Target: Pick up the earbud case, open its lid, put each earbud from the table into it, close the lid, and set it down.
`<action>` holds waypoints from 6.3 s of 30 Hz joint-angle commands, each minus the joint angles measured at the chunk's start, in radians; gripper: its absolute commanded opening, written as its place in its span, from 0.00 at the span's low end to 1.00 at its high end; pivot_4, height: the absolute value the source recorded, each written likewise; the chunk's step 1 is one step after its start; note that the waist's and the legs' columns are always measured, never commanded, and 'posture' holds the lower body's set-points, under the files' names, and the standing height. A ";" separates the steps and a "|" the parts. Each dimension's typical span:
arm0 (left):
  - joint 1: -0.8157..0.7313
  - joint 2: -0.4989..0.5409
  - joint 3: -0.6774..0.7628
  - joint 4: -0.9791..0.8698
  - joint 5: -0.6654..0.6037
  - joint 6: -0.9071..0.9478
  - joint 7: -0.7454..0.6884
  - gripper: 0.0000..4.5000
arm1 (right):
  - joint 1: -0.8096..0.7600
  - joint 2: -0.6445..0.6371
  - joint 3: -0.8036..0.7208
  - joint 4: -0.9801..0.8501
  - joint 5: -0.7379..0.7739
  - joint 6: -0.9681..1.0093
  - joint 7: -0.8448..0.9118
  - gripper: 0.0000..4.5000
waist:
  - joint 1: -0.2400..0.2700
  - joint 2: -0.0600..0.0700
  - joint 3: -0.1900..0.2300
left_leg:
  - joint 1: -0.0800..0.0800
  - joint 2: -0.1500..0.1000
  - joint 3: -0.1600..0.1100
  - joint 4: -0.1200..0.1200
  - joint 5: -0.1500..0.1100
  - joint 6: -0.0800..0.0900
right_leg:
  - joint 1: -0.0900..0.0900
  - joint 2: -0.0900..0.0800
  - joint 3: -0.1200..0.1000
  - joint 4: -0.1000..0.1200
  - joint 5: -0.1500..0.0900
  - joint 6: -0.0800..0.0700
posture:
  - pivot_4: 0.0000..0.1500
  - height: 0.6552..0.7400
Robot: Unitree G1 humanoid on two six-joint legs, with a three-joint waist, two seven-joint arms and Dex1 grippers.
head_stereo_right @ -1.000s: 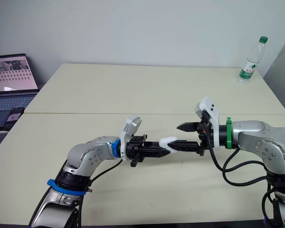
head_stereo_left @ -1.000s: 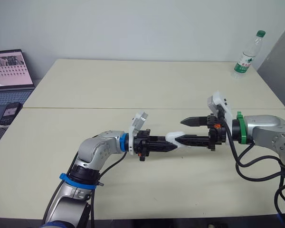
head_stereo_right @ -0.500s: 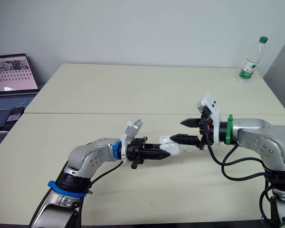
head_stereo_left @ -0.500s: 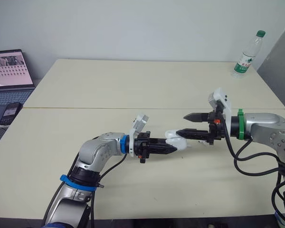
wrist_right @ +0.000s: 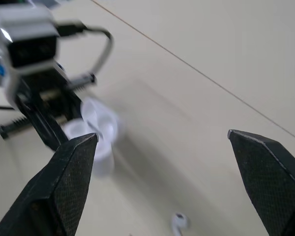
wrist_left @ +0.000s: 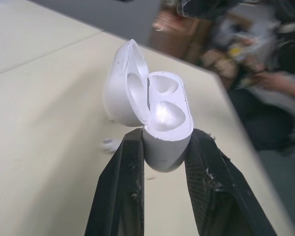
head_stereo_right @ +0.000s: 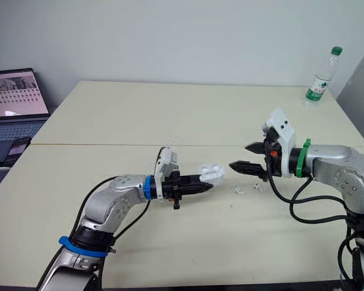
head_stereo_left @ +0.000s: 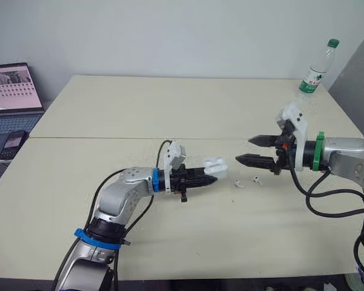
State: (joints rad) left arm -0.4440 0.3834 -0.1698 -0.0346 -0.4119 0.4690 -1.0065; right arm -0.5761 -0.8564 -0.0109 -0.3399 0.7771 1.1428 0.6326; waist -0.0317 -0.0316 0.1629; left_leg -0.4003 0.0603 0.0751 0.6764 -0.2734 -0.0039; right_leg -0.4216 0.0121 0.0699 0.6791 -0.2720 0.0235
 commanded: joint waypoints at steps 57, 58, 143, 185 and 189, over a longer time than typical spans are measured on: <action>0.085 0.176 0.044 -0.269 0.021 0.104 0.062 0.17 | 0.417 -0.507 0.233 0.138 -0.595 -0.898 0.558 0.09 | -0.008 0.000 0.002 | 0.004 0.000 0.004 0.000 0.000 0.000 | 0.001 0.000 -0.002 0.000 -0.003 0.006 | 1.00 0.95; 0.089 0.179 0.046 -0.271 0.022 0.097 0.064 0.17 | 0.415 -0.510 0.238 0.184 -0.623 -0.953 0.576 0.09 | -0.008 0.000 0.003 | 0.005 0.000 0.006 0.000 0.000 0.000 | 0.001 0.000 -0.001 0.001 -0.003 0.006 | 1.00 0.95; 0.111 0.167 0.006 -0.267 0.057 0.111 0.134 0.17 | 0.367 -0.460 0.197 0.291 -0.962 -1.059 0.734 0.44 | 0.001 0.000 0.003 | 0.006 0.000 0.008 0.003 0.000 0.000 | 0.001 0.000 0.001 0.002 0.002 0.002 | 1.00 0.95; -0.041 -0.096 -0.022 0.009 0.197 -0.158 0.335 0.17 | 0.157 0.004 -0.077 0.035 -0.563 -0.189 0.471 0.09 | 0.006 0.001 0.002 | 0.005 0.000 0.007 0.004 0.002 -0.002 | 0.002 0.001 0.002 0.003 0.006 0.001 | 1.00 0.95; -0.102 -0.214 -0.028 0.128 0.239 -0.263 0.407 0.17 | 0.093 0.194 -0.216 -0.039 -0.450 0.032 0.308 0.09 | 0.009 0.001 0.001 | 0.002 -0.001 0.006 0.004 0.002 -0.002 | 0.001 0.000 0.002 0.002 0.007 0.002 | 1.00 0.95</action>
State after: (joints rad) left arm -0.5135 0.1922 -0.1916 0.0857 -0.1883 0.2683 -0.6275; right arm -0.4478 -0.6927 -0.1413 -0.3268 0.2769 1.0923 1.0080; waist -0.0223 -0.0303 0.1644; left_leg -0.3984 0.0589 0.0820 0.6806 -0.2716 -0.0063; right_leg -0.4211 0.0124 0.0718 0.6812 -0.2651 0.0262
